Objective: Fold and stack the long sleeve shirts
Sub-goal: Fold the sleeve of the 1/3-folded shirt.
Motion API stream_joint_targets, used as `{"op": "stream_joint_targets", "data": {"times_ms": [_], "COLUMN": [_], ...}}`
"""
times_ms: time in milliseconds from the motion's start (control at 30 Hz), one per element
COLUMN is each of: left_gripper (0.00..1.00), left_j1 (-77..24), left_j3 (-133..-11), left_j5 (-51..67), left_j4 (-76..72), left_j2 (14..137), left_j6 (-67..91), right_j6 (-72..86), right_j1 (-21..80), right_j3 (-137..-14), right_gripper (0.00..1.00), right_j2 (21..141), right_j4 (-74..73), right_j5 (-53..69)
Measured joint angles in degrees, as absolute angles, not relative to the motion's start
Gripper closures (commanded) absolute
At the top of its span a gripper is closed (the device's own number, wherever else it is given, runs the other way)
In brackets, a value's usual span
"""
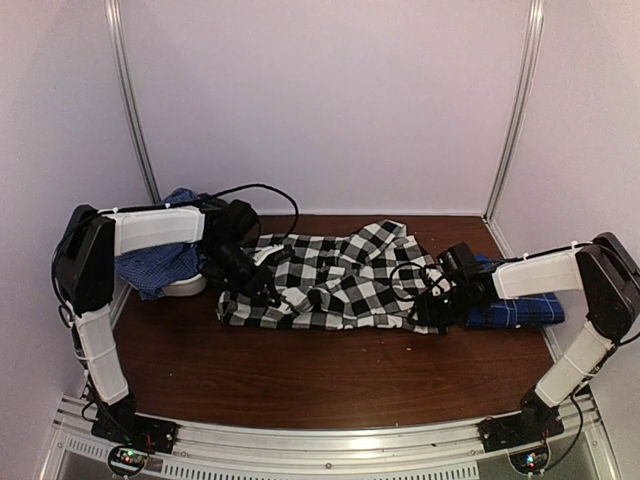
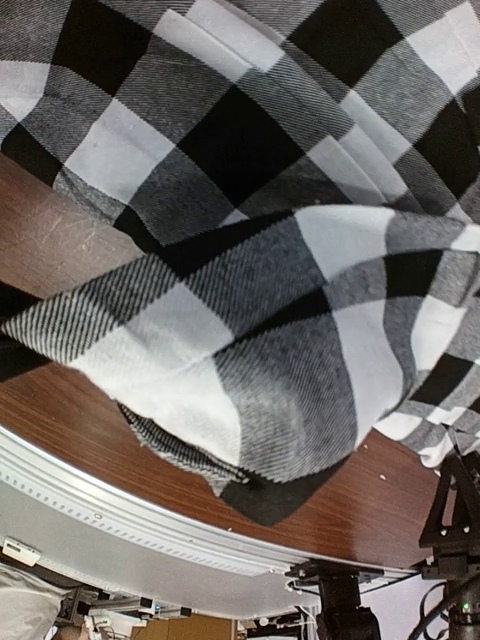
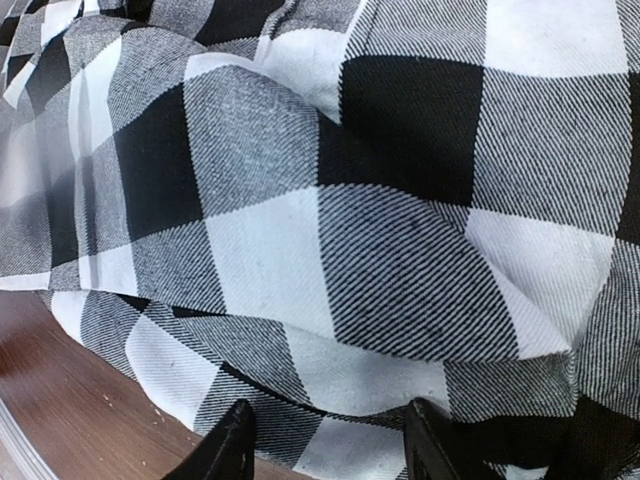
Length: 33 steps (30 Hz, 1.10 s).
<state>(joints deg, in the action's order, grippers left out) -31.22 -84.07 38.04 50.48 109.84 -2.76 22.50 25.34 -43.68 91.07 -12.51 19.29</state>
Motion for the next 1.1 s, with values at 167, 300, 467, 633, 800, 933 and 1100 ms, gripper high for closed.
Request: {"op": "stream_joint_targets", "data": {"times_ms": [167,300,467,633,800,933,1100], "left_gripper": [1.0,0.98,0.92,0.77,0.47,0.45,0.51], "left_j1": [-30.3,-29.32,-27.79,-26.65,-25.85,-24.51,-23.94], "left_j3": [-80.86,-80.51,-80.49,-80.14,-76.71,-72.49,-70.67], "left_j5": [35.68,33.89,32.05,31.42,31.88,33.91,36.25], "left_j4": [50.02,49.69,49.5,48.82,46.3,42.78,39.57], "left_j2": [109.73,109.73,109.89,111.94,112.29,111.2,110.48], "left_j6": [-2.74,-2.76,-2.79,-3.07,-3.44,-3.03,-2.68], "right_j6": [20.95,20.56,19.81,19.73,19.79,19.88,19.94], "right_j1": [25.23,25.19,25.19,25.19,25.19,25.19,25.19], "right_j3": [-44.12,-44.82,-45.08,-45.08,-44.97,-44.86,-44.62], "right_gripper": [0.48,0.48,0.48,0.48,0.48,0.48,0.48], "right_j2": [90.48,90.39,90.39,90.32,90.26,90.17,90.0], "right_j4": [-15.33,-17.47,-18.59,-18.65,-18.65,-18.57,-18.28], "right_j5": [18.13,17.63,17.45,17.41,17.19,17.15,17.19]}}
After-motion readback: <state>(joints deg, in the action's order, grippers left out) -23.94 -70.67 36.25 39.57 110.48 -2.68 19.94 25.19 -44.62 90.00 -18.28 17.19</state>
